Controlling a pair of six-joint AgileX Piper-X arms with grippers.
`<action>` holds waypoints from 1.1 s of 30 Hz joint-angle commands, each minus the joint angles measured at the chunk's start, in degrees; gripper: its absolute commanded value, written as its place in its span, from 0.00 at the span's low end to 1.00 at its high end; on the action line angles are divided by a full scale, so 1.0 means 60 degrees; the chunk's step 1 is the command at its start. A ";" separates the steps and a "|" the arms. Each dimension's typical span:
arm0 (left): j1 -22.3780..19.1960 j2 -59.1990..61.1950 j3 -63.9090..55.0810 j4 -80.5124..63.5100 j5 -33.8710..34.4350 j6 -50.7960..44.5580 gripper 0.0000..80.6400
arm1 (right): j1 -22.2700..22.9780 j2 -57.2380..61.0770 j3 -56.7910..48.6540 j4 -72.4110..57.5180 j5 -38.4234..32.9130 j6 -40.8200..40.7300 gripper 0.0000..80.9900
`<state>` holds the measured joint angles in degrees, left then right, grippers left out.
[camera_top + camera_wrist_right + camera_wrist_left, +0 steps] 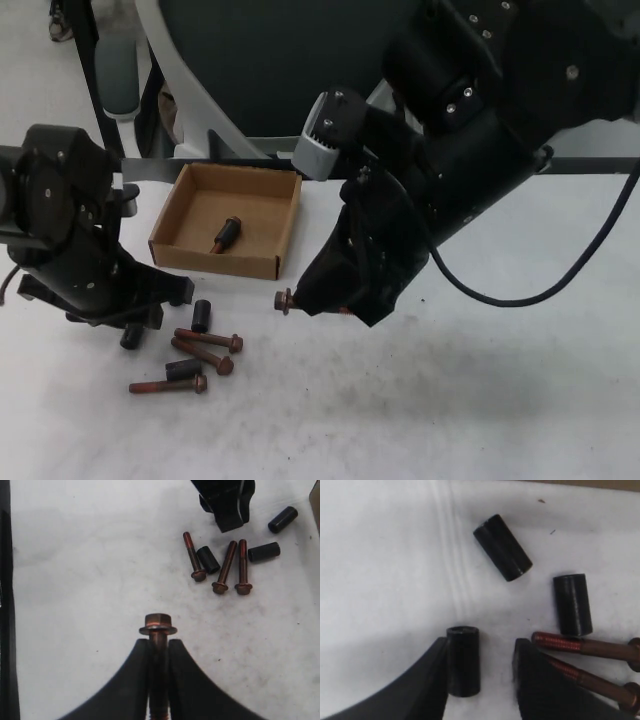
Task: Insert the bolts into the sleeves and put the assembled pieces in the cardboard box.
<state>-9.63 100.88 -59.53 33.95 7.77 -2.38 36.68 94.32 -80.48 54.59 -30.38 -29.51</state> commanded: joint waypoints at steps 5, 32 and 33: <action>0.0067 0.0102 -0.0062 -0.0045 -0.0147 0.0193 0.48 | -0.0043 0.0117 0.0084 -0.0134 -0.0053 0.0218 0.00; 0.0067 0.0788 -0.0062 -0.0335 0.0488 -0.0007 0.01 | -0.0043 0.0354 0.1058 -0.1070 0.0738 0.1077 0.23; 0.0067 0.0766 -0.0062 -0.0335 0.0636 -0.0029 0.01 | -0.0043 0.0354 0.1058 -0.1070 0.0865 0.1075 0.28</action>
<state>-9.04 104.52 -59.94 32.17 8.87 -2.53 36.68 96.69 -73.95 48.46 -26.15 -23.44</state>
